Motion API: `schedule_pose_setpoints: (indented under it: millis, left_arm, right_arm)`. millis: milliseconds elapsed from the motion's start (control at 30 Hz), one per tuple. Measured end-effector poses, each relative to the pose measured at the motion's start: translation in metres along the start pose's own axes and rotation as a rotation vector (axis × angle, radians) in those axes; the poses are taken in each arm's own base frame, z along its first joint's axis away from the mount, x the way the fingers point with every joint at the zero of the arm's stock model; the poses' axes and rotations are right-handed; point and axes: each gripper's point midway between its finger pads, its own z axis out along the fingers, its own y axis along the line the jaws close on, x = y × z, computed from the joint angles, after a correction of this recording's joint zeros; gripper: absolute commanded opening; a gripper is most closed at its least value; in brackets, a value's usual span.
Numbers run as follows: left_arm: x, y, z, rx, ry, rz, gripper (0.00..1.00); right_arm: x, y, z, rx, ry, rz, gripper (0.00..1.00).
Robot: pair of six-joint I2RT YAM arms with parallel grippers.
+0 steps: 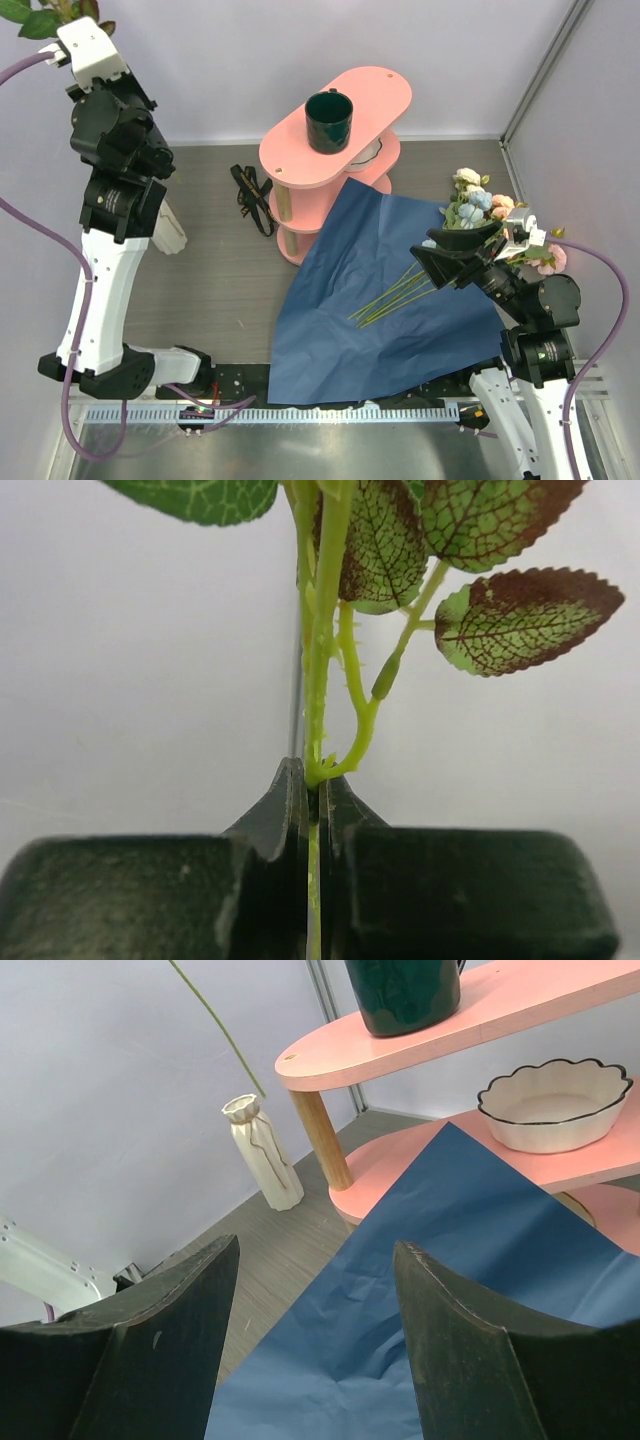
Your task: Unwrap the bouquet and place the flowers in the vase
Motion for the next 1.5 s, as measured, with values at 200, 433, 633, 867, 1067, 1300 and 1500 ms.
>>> schedule_pose_setpoints:
  millis: [200,433,633,867,1067,1300,1500]
  left_arm:
    - [-0.037,0.016,0.008,-0.109,-0.124,0.008,0.0]
    - [-0.032,0.02,0.018,-0.189,-0.156,0.084,0.0]
    - [-0.01,0.018,0.034,-0.223,-0.129,0.153,0.0]
    - [0.008,0.025,0.043,-0.258,-0.104,0.194,0.0]
    - [0.023,0.035,0.053,-0.3,-0.08,0.175,0.0]
    - [0.069,0.042,0.072,-0.37,0.011,0.191,0.0]
    - [0.119,0.049,0.08,-0.438,0.104,0.263,0.0]
  right_arm:
    - [0.001,0.002,0.0,-0.009,0.001,-0.007,0.69]
    - [0.001,0.002,0.001,-0.012,0.003,-0.015,0.69]
    - [0.003,0.002,0.001,-0.01,0.009,-0.014,0.69]
    - [0.005,0.002,0.001,-0.011,0.014,-0.017,0.69]
    - [0.007,0.0,0.001,-0.008,0.015,-0.023,0.69]
    - [0.007,0.0,0.001,-0.005,0.01,-0.028,0.69]
    - [0.008,0.001,0.001,-0.009,0.013,-0.029,0.69]
